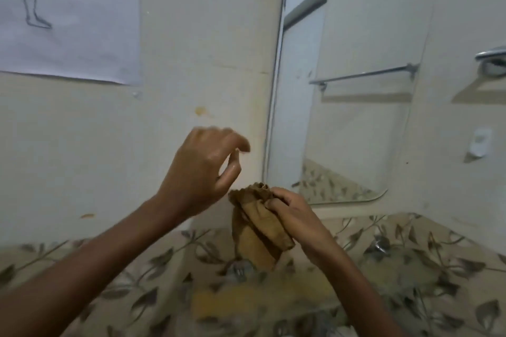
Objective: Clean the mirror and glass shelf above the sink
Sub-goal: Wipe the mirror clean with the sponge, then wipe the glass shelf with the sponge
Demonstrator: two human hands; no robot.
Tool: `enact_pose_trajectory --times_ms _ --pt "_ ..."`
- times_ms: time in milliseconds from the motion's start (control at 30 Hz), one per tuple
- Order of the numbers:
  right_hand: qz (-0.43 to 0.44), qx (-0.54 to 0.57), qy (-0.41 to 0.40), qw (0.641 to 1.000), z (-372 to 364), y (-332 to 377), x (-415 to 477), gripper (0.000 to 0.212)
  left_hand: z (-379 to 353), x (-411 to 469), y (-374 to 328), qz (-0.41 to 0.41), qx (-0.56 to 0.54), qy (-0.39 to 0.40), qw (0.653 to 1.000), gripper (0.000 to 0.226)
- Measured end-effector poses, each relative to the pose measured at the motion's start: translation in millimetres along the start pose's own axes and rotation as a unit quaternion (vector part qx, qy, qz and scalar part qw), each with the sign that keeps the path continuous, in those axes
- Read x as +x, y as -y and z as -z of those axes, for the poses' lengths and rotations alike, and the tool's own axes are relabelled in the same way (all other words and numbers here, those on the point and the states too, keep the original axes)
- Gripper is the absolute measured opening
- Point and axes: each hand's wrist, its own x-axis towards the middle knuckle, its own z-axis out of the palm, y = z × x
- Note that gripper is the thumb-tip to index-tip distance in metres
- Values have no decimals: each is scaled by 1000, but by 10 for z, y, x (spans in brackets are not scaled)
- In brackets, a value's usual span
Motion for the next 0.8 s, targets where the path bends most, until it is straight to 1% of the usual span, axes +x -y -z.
enact_pose_trajectory --times_ms 33,67,100,167,233,300,333,367,433,467,533,567,600,633,667,733,767,800 --pt "-14 -7 36 999 -16 -38 -38 23 16 -200 -50 72 -81 13 994 20" --pt "-35 -7 70 997 -48 -92 -67 23 27 -409 -91 137 -162 24 977 21" --pt "-59 5 106 993 -109 -143 -106 22 40 -634 -119 185 -221 31 957 22" --pt "-97 38 171 980 -239 -243 -130 19 29 -997 -136 234 -274 26 933 24" --pt "-126 36 232 964 -397 -358 -93 19 -4 -1289 -122 279 -314 17 908 25" --pt "-129 -45 275 952 -550 -492 -10 23 -49 -1533 -100 326 -336 9 884 24" --pt "-102 -105 280 949 -616 -557 36 23 -72 -1633 -85 344 -337 8 876 23" --pt "-62 -159 273 947 -674 -620 80 23 -95 -1717 -62 359 -334 9 872 23" --pt "21 -248 222 943 -770 -727 119 23 -133 -1856 -29 381 -323 12 867 22" --pt "60 -292 176 938 -794 -762 115 22 -150 -1905 -18 391 -312 14 866 23" --pt "133 -374 53 916 -837 -806 58 19 -183 -1988 2 414 -291 12 862 28" --pt "153 -382 5 912 -857 -817 3 17 -197 -2016 14 419 -277 13 865 28" --pt "157 -365 -14 917 -876 -839 -54 18 -212 -2039 24 419 -260 18 870 28" --pt "150 -345 -7 927 -891 -865 -124 21 -231 -2053 34 418 -246 22 874 25" --pt "137 -325 17 935 -929 -900 -205 24 -248 -2067 46 420 -235 25 876 22" --pt "114 -318 65 939 -1041 -985 -349 28 -275 -2086 60 424 -228 25 876 21" --pt "93 -326 85 937 -1109 -1015 -398 35 -285 -2097 64 425 -227 27 876 21" --pt "61 -340 107 932 -1168 -1032 -429 51 -292 -2103 64 424 -226 28 876 21"
